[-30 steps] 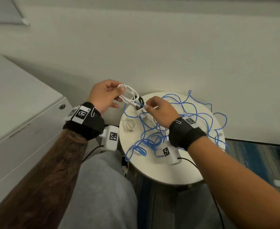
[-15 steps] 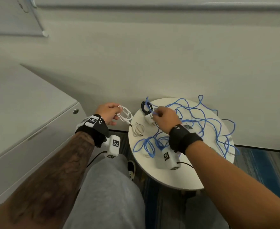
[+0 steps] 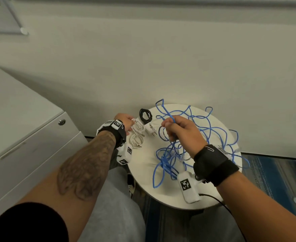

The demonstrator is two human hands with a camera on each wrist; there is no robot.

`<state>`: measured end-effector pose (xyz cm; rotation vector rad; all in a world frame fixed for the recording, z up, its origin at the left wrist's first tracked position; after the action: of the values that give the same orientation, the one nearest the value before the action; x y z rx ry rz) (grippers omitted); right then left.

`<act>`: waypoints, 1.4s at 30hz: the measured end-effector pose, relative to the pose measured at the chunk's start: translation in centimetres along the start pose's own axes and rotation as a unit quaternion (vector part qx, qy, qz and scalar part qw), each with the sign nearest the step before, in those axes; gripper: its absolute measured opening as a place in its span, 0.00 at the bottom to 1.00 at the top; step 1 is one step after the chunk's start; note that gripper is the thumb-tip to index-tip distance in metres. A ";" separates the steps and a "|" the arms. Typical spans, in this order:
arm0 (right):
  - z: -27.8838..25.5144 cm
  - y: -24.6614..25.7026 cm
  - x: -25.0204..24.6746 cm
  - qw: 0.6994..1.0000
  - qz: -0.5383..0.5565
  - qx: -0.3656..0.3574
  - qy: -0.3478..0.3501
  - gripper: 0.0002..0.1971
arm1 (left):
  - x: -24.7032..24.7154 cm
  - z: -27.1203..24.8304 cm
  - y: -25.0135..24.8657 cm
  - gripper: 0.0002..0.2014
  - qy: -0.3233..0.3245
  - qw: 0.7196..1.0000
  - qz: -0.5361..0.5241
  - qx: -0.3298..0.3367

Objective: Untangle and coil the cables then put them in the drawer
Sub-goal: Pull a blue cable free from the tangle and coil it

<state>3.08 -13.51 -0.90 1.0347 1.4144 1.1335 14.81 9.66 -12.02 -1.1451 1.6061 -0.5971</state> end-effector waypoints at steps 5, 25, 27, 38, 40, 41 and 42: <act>-0.1 0.1 0.5 0.998 0.034 0.014 0.047 0.15 | 0.5 0.6 -0.7 0.09 0.037 0.995 0.090 -0.001; -1.4 8.9 -1.1 0.996 -0.047 -0.046 0.055 0.14 | 7.9 -16.4 -4.8 0.27 0.180 0.962 -0.131 0.159; -1.7 9.9 -1.5 0.994 -0.069 -0.061 0.050 0.14 | 7.9 -16.4 -4.7 0.21 0.161 0.966 -0.115 0.169; -3.5 2.1 -4.4 0.943 -0.332 0.022 0.002 0.20 | 7.2 -17.2 -5.1 0.14 0.123 0.956 -0.242 0.113; -4.3 0.3 -4.2 0.951 -0.302 0.057 0.020 0.13 | 7.5 -17.5 -5.2 0.11 0.138 0.956 -0.238 0.102; -4.5 -0.2 -4.2 0.963 -0.262 0.065 0.016 0.09 | 7.6 -17.7 -5.2 0.10 0.147 0.957 -0.231 0.097; -4.6 -0.4 -4.5 0.973 -0.222 0.064 0.003 0.05 | 7.8 -17.7 -5.1 0.10 0.155 0.959 -0.220 0.091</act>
<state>-0.96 -18.53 -0.17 0.7478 1.6383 0.7255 0.27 -2.26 -5.26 -1.3241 1.5159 -1.2425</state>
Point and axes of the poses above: each hand's wrist, its own z-axis towards the middle knuckle, its own x-axis out of the palm, y = z × x, the point moved 8 cm from there along z, towards the middle knuckle, and after that the axes turned 2 degrees about -z, right-handed, at the moved point
